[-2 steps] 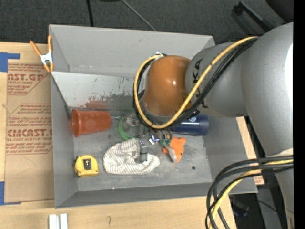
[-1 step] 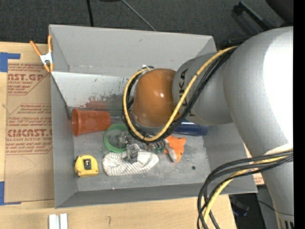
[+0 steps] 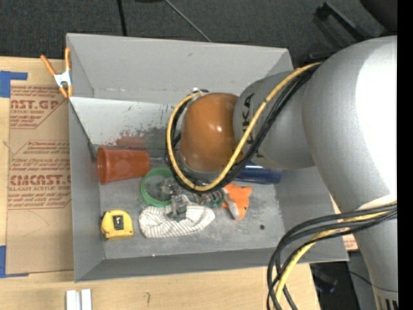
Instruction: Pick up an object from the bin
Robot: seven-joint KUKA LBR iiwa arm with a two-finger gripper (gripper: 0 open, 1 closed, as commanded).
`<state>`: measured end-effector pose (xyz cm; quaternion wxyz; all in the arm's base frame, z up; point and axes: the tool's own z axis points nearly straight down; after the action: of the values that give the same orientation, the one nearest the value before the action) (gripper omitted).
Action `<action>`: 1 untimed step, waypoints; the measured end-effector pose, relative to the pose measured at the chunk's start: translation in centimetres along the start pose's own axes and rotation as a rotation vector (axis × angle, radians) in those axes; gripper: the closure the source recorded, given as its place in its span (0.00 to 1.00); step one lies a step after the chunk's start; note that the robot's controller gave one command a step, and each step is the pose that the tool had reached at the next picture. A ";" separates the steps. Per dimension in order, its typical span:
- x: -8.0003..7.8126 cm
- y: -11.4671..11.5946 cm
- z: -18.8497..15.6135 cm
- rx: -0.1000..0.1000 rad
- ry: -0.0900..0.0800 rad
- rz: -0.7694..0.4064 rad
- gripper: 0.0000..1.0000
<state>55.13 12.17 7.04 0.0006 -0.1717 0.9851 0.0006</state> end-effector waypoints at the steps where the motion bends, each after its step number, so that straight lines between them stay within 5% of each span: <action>1: 1.1 -0.1 -11.8 0.000 -0.001 0.011 1.00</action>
Offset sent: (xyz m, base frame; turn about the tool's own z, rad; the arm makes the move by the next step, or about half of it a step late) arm 0.0000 0.0000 0.0000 0.0000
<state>54.15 11.69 18.88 0.0012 -0.1664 0.9861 0.0006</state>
